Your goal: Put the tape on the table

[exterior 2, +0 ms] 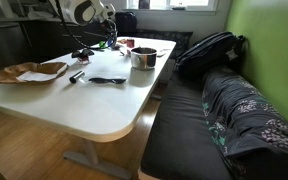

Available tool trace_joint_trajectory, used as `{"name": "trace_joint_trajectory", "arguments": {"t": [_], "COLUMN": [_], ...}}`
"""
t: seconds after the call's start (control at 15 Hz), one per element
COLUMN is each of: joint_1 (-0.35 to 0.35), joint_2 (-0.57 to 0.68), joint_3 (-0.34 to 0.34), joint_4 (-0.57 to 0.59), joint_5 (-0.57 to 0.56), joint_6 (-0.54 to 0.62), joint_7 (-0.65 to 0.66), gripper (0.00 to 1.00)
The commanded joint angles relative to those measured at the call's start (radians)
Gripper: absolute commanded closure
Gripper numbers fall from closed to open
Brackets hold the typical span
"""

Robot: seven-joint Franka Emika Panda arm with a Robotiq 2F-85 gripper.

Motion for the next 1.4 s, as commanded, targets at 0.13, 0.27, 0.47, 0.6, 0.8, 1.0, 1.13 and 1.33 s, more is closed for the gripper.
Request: {"name": "trace_joint_trajectory", "arguments": {"t": [0.13, 0.27, 0.47, 0.6, 0.8, 1.0, 1.13, 1.33], "joint_1": [-0.037, -0.026, 0.005, 0.012, -0.005, -0.063, -0.090, -0.147], "joint_2": [-0.100, -0.147, -0.211, -0.236, -0.226, -0.194, -0.169, -0.113], "joint_3": [0.026, -0.008, -0.093, -0.131, -0.138, -0.099, -0.106, -0.105], "joint_4": [-0.061, -0.061, -0.063, -0.053, -0.015, 0.039, 0.087, 0.170], "joint_5": [0.002, -0.007, -0.053, -0.089, -0.086, 0.044, 0.113, 0.216], "joint_6": [-0.345, -0.489, -0.677, -0.806, -0.973, -1.136, -1.243, -1.371], "joint_7": [-0.029, -0.049, -0.048, -0.057, -0.095, -0.183, -0.196, -0.246], "gripper": [0.93, 0.93, 0.93, 0.93, 0.93, 0.93, 0.93, 0.93]}}
